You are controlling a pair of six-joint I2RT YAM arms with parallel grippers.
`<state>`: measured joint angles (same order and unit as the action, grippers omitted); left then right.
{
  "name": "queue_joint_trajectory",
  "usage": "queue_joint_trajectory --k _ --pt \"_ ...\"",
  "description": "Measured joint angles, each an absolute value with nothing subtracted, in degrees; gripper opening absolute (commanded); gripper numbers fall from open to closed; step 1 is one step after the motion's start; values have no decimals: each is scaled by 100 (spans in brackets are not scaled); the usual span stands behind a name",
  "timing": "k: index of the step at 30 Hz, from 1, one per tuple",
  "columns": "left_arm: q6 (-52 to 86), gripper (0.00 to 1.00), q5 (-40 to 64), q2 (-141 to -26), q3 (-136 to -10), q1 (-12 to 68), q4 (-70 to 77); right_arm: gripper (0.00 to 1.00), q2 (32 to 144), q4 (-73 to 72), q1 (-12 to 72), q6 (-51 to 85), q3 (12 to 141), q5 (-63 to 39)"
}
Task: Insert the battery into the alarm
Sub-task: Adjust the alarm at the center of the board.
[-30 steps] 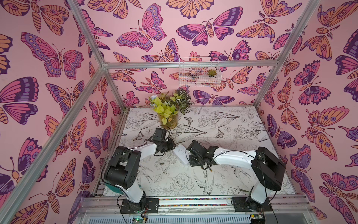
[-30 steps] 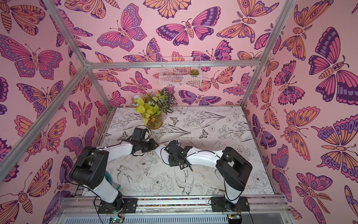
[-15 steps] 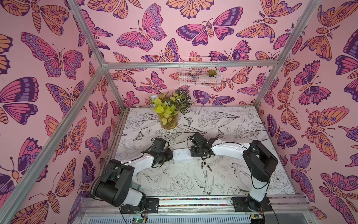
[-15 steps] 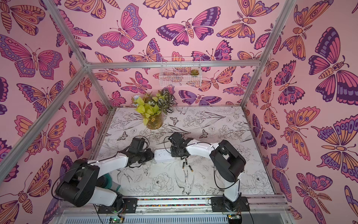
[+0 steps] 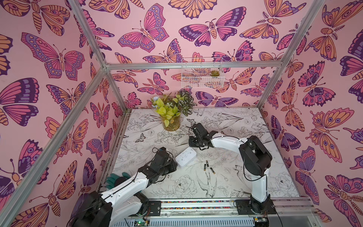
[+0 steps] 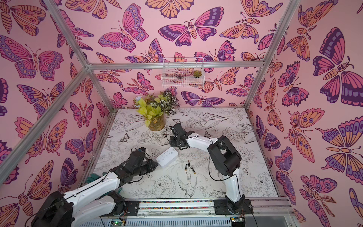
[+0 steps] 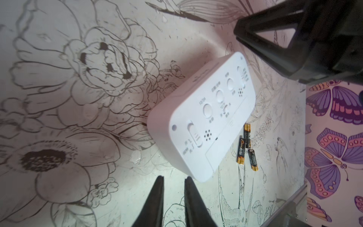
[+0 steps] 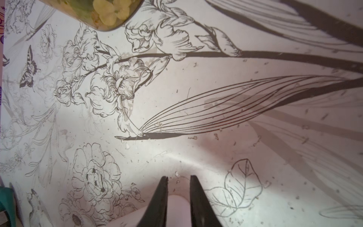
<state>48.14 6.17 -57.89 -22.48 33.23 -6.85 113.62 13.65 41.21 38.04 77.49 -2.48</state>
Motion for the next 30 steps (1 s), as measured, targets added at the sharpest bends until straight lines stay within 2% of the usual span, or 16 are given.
queue_joint_trajectory --k 3,6,12,21,30 --pt "4532 16 338 -5699 -2451 3168 -1188 16 10857 1490 4095 3708 7286 -45" --pt "4226 16 235 -5865 -2742 2764 -1367 16 10173 1570 4091 3710 6670 115" --pt "3872 16 399 -6949 -3312 2460 -1094 14 9351 1520 4219 3929 5599 169" --pt "3736 15 987 -8364 -3804 2460 -458 13 9714 1144 4543 4222 5446 -78" --pt "3706 16 1404 -8318 -3629 2541 -121 15 10431 1007 4547 4244 6049 -279"
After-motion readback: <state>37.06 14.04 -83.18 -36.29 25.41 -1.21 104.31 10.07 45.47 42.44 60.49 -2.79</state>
